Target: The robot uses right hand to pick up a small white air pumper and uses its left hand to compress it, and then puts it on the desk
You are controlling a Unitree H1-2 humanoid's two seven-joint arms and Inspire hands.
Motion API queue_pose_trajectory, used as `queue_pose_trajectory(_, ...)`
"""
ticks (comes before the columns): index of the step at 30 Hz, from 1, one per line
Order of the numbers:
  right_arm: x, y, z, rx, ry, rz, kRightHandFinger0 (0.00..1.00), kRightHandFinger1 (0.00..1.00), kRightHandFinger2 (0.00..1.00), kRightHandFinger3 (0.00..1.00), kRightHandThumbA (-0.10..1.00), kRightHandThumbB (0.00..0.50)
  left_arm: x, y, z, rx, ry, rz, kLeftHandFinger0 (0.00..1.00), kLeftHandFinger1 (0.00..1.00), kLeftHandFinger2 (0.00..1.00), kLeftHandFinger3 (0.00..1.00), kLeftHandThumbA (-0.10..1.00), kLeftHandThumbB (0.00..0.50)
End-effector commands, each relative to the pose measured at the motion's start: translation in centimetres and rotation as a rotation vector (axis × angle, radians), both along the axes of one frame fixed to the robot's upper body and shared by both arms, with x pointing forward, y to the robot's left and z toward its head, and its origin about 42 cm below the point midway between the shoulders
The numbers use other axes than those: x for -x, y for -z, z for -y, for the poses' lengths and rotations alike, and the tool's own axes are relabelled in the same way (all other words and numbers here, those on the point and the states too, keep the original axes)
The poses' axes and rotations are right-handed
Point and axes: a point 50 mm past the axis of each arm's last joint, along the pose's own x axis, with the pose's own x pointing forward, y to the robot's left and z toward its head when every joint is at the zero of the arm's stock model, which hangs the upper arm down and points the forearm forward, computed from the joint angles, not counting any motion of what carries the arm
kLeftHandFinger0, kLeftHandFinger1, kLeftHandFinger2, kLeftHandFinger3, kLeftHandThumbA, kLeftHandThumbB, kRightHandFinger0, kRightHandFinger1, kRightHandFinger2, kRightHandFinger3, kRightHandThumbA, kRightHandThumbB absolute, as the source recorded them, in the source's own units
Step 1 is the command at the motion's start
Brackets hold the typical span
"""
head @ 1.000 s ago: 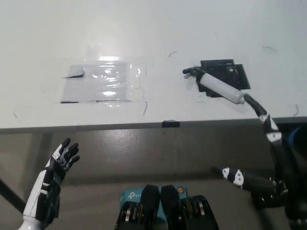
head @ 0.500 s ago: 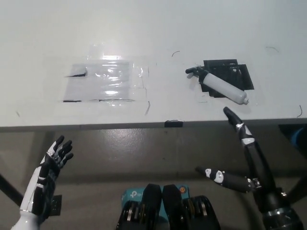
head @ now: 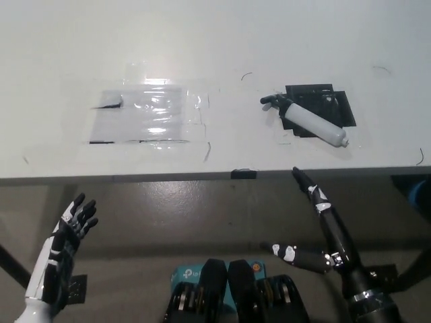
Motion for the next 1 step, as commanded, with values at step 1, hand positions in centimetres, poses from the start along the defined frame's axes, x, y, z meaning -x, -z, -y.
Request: queue_pose_trajectory(1,-0.39,-0.26,0.06,-0.02,0.013,0.038,1.0,1.0,1.0,1.0,1.0,0.269,-0.31,-0.67,-0.08,-0.006,-0.008,0.048,1.0,1.0,1.0,1.0,1.0,0.157)
